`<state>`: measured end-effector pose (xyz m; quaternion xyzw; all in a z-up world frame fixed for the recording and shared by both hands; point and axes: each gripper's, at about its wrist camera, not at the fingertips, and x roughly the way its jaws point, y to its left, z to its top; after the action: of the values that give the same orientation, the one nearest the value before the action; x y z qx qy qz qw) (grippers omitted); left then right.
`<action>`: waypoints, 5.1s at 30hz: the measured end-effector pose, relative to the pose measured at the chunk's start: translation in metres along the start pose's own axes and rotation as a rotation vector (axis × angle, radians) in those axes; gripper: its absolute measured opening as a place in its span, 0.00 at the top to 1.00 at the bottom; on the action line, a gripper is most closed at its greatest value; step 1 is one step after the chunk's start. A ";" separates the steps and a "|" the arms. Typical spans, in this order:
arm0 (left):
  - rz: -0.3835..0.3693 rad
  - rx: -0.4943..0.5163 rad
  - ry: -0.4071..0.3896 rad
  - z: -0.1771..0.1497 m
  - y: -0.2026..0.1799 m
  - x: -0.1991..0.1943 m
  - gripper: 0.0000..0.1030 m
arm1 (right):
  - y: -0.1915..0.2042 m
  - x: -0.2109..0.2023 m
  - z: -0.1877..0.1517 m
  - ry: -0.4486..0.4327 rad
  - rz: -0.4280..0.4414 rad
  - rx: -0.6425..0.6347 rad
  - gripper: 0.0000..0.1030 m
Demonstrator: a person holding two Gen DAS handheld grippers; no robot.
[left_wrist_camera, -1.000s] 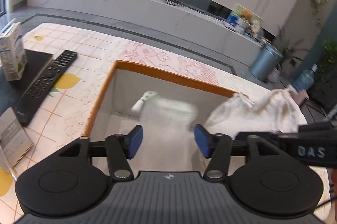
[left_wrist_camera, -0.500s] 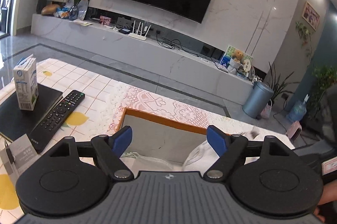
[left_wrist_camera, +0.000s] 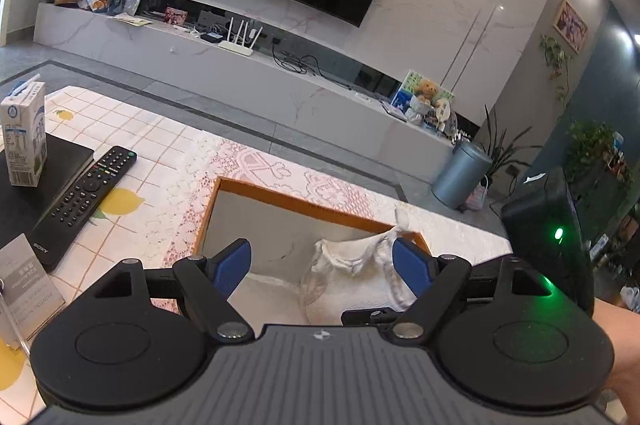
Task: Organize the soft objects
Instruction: 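Open the right tool to drop the cloth bag while the left tool releases the clear item into the box, then move both tools back to the pile of soft items on the bed, then grasp the ribbon-tied clear plastic bag with the right tool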
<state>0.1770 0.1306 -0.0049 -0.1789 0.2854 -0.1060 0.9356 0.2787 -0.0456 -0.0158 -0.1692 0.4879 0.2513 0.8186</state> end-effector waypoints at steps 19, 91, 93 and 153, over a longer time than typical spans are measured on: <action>0.162 -0.035 0.009 0.003 0.012 0.000 0.08 | -0.001 -0.056 -0.011 -0.188 -0.222 -0.009 0.18; -0.199 0.435 0.216 -0.107 -0.212 0.020 0.09 | -0.171 -0.093 -0.276 0.043 -0.458 -0.056 0.03; -0.211 0.442 0.208 -0.105 -0.211 0.018 0.09 | -0.179 -0.087 -0.274 0.050 -0.417 -0.051 0.03; -0.156 0.398 0.153 -0.080 -0.183 -0.010 0.09 | -0.114 -0.129 -0.276 0.082 -0.147 0.198 0.45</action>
<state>0.1056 -0.0558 0.0109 -0.0038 0.3142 -0.2453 0.9171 0.0963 -0.3149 -0.0275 -0.1330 0.5298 0.1341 0.8268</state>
